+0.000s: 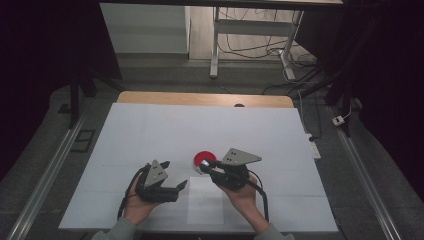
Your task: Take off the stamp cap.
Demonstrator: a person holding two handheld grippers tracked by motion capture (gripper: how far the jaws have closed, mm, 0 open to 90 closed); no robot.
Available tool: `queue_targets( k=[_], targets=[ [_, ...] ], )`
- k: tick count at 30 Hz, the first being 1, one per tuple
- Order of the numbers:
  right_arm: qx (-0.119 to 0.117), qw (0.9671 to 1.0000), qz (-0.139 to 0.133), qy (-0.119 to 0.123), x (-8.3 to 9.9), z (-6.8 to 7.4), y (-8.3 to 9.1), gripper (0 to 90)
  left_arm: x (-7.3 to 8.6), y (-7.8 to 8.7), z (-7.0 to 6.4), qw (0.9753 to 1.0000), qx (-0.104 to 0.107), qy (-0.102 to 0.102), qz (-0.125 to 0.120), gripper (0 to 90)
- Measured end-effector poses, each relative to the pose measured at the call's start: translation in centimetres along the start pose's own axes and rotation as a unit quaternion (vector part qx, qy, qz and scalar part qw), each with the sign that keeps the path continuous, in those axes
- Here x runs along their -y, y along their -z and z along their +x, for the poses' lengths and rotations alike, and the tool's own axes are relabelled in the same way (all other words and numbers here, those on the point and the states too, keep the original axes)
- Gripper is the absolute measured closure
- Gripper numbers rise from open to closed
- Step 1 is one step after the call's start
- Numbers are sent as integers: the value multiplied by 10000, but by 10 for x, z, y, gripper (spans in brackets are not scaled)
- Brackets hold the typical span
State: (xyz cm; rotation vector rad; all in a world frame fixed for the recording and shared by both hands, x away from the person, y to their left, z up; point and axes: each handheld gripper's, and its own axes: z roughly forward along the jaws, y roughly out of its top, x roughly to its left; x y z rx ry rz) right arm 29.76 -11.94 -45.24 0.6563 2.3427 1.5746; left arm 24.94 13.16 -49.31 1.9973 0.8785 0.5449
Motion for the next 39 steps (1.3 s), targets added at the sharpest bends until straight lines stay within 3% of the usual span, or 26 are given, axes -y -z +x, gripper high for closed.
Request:
queue_targets(
  k=[23, 39],
  targets=[
    [3, 10000, -40, -42, 0, 1, -1, 753, -13, -21, -19, 9996, 136, -263, 46, 170],
    [1, 10000, -55, -57, 1, 2, -2, 752, -18, -29, -27, 9995, 98, -296, -2, 206]
  ],
)
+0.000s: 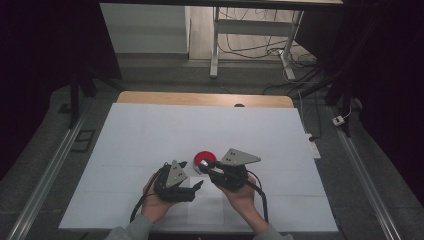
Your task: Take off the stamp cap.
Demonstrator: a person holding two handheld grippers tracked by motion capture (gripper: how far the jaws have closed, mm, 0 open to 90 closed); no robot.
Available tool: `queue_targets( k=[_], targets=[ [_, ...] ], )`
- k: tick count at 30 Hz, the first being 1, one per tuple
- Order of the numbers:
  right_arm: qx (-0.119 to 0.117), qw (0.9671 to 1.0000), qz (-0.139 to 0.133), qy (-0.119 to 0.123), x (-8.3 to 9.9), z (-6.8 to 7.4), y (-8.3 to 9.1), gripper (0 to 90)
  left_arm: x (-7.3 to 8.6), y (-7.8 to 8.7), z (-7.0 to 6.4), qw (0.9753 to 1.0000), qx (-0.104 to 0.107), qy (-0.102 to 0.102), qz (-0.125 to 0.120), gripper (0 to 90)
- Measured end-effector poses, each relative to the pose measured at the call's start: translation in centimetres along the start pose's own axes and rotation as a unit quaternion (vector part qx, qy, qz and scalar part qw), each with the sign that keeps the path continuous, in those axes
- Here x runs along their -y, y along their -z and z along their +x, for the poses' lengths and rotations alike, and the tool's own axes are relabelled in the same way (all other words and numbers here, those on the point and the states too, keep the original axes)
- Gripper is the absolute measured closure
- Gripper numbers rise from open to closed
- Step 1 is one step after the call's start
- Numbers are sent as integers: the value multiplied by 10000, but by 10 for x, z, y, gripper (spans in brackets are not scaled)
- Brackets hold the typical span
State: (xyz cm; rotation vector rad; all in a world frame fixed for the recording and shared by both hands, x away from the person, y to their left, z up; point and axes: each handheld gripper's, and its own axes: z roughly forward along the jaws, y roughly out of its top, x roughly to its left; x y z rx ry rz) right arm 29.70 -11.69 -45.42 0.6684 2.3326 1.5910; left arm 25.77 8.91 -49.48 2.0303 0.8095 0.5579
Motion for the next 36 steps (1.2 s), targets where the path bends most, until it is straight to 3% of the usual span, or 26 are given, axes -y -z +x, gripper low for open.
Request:
queue_targets(
  k=[36],
  targets=[
    [-5, 10000, -33, -27, 0, 2, -4, 752, -5, -12, -6, 9996, -219, -121, -102, 342]
  ],
)
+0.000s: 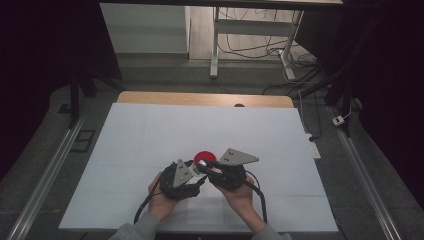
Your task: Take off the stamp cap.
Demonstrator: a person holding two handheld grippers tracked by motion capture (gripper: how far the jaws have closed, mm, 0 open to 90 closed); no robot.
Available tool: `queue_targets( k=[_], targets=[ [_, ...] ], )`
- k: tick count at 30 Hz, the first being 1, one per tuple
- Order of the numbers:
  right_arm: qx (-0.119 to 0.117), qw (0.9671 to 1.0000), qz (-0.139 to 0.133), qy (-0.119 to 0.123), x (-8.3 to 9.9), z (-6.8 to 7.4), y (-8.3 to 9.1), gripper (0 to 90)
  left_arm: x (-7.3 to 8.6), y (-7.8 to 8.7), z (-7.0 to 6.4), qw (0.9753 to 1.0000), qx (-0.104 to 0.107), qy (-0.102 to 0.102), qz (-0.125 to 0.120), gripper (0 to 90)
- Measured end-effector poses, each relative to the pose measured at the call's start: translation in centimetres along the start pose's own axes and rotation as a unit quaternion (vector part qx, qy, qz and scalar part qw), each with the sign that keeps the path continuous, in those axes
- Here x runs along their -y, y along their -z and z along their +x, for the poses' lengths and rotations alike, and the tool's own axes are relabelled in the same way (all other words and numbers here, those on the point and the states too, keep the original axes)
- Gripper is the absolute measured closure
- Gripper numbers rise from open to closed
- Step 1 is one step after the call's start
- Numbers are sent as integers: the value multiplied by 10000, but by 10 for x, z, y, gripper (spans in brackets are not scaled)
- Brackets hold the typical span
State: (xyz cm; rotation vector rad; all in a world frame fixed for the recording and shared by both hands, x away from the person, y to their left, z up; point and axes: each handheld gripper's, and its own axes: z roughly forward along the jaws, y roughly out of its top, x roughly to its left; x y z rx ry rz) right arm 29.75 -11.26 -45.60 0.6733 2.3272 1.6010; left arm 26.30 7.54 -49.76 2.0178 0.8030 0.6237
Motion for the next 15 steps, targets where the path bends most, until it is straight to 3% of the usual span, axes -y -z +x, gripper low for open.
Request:
queue_targets(
  k=[15],
  targets=[
    [-11, 10000, 30, -26, 2, 0, -1, 752, 2, -1, 0, 9998, -125, -100, 74, 480]
  ],
)
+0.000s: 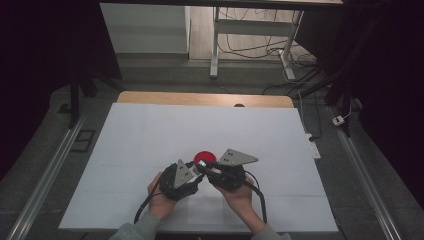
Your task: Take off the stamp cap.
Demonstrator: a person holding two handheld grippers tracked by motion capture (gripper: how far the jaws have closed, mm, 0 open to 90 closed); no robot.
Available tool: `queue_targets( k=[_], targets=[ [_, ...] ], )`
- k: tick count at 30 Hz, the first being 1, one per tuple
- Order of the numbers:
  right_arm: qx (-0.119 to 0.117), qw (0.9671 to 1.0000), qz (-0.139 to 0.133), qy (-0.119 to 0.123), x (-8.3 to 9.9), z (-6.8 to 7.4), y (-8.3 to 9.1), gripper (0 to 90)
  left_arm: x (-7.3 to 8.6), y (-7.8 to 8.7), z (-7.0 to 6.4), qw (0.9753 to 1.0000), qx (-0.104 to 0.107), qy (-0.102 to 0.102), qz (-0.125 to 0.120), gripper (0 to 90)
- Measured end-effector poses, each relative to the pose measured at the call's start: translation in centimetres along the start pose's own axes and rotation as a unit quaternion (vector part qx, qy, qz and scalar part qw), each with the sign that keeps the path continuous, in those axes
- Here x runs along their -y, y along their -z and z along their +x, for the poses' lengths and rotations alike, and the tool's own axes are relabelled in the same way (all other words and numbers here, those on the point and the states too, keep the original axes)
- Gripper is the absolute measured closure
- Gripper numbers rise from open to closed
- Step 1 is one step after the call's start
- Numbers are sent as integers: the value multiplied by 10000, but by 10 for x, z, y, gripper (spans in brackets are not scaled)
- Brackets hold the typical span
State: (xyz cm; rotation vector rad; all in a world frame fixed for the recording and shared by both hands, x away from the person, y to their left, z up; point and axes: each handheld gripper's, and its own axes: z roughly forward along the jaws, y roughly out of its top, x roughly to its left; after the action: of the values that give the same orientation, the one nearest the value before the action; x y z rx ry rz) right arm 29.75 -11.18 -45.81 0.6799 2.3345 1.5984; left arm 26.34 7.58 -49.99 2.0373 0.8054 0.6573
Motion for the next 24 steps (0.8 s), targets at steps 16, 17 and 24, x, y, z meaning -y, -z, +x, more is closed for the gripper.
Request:
queue_targets(
  k=[16, 17, 24],
  targets=[
    [-10, 9999, -32, -97, 1, -1, 0, 752, 1, -1, -1, 10000, 30, -53, 27, 593],
    [-9, 9999, -33, -97, 1, -1, 0, 752, 1, -1, -1, 10000, 31, -61, 26, 598],
    [-5, 9999, -48, -115, 2, -2, -1, 752, 2, -1, -2, 9999, 34, -147, 42, 631]
  ],
)
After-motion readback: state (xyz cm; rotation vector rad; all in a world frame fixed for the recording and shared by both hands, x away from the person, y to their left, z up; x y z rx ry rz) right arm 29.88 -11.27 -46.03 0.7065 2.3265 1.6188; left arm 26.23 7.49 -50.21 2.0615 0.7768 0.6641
